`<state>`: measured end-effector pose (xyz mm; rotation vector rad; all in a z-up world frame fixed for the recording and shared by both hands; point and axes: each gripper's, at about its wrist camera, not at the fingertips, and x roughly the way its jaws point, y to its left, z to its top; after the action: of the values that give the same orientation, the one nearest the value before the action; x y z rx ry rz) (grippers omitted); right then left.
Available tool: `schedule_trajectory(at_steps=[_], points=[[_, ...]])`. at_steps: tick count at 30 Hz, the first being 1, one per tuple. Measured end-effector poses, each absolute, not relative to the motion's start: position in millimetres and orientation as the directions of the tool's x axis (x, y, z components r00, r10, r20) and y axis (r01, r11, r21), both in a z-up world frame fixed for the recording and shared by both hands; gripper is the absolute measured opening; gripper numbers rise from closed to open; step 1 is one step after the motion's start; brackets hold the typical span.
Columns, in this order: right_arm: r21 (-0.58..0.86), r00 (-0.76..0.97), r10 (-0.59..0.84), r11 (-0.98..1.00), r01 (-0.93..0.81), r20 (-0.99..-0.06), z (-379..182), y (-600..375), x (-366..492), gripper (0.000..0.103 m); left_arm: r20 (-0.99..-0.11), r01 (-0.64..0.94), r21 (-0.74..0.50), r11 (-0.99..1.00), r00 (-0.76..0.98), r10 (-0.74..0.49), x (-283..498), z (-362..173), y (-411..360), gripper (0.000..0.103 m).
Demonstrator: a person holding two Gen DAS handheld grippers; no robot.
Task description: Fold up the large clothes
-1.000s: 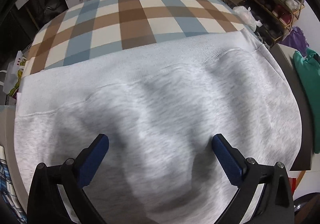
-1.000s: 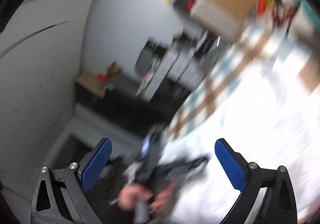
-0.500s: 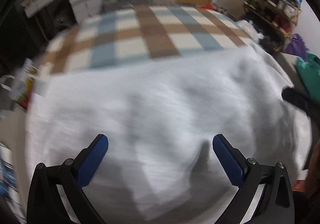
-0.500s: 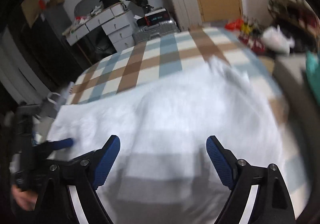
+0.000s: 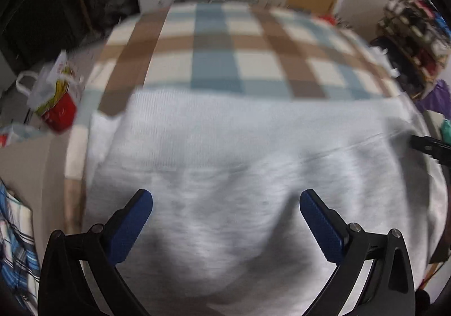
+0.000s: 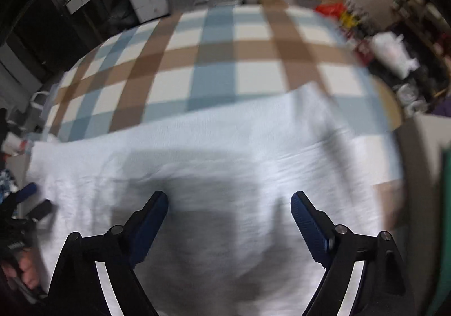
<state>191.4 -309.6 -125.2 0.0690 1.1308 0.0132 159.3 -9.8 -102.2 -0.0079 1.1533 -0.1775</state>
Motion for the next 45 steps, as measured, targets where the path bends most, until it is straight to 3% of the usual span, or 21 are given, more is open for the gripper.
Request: schedule_trajectory(at_steps=[6,8,9,10,13,17,21,25,30,33,34,38,41,43,45], points=[[0.095,0.386,0.075,0.995,0.034,-0.919,-159,-321,202,0.09,-0.909,0.125,-0.123,0.985,0.384,-0.162,160,-109,-5,0.102],[0.11,0.392,0.092,0.994,0.025,-0.915,-148,-321,198,0.077,-0.898,0.156,-0.124,0.98,0.402,-0.178,152,-100,-6,0.102],[0.143,0.419,0.12,0.989,0.023,-0.9,-137,-324,193,0.058,-0.888,0.169,-0.127,0.977,0.419,-0.188,150,-97,-6,0.102],[0.17,0.46,0.139,0.985,0.026,-0.877,-125,-329,185,0.056,-0.879,0.177,-0.118,0.977,0.44,-0.186,146,-94,-6,0.102],[0.137,0.524,0.076,0.987,0.078,-0.848,-110,-344,174,0.062,-0.9,0.164,-0.062,0.984,0.417,-0.126,152,-107,-12,0.102],[-0.02,0.374,-0.071,0.99,0.14,-0.925,-152,-354,200,0.059,-0.909,0.143,-0.101,0.985,0.389,-0.15,162,-115,-8,0.102],[-0.115,0.382,-0.143,0.989,0.094,-0.913,-158,-342,204,0.06,-0.904,0.142,-0.103,0.984,0.4,-0.153,163,-116,-8,0.102],[-0.02,0.364,-0.058,0.994,0.107,-0.93,-145,-359,198,0.052,-0.896,0.175,-0.109,0.978,0.409,-0.173,154,-107,-6,0.102],[0.332,0.533,0.212,0.933,0.138,-0.819,-91,-387,109,0.057,-0.833,0.373,-0.12,0.92,0.466,-0.298,83,-59,-40,0.101],[0.462,0.594,0.327,0.883,0.086,-0.735,-79,-383,38,0.078,-0.842,0.519,-0.06,0.853,0.432,-0.323,33,-49,-94,0.101],[0.47,0.605,0.336,0.879,0.073,-0.722,-78,-378,19,0.078,-0.856,0.541,-0.031,0.84,0.42,-0.302,24,-54,-107,0.101],[0.387,0.527,0.324,0.922,0.01,-0.785,-94,-338,-11,0.078,-0.913,0.489,0.0,0.872,0.356,-0.199,20,-97,-124,0.102],[0.232,0.405,0.254,0.967,-0.104,-0.878,-118,-288,11,0.073,-0.916,0.446,-0.087,0.891,0.315,-0.247,31,-108,-114,0.102],[0.137,0.333,0.158,0.987,-0.085,-0.93,-142,-270,32,0.075,-0.915,0.451,-0.067,0.89,0.329,-0.236,30,-108,-116,0.102],[0.134,0.277,0.143,0.99,-0.048,-0.95,-156,-269,45,0.078,-0.914,0.456,-0.064,0.888,0.331,-0.235,29,-105,-117,0.102]])
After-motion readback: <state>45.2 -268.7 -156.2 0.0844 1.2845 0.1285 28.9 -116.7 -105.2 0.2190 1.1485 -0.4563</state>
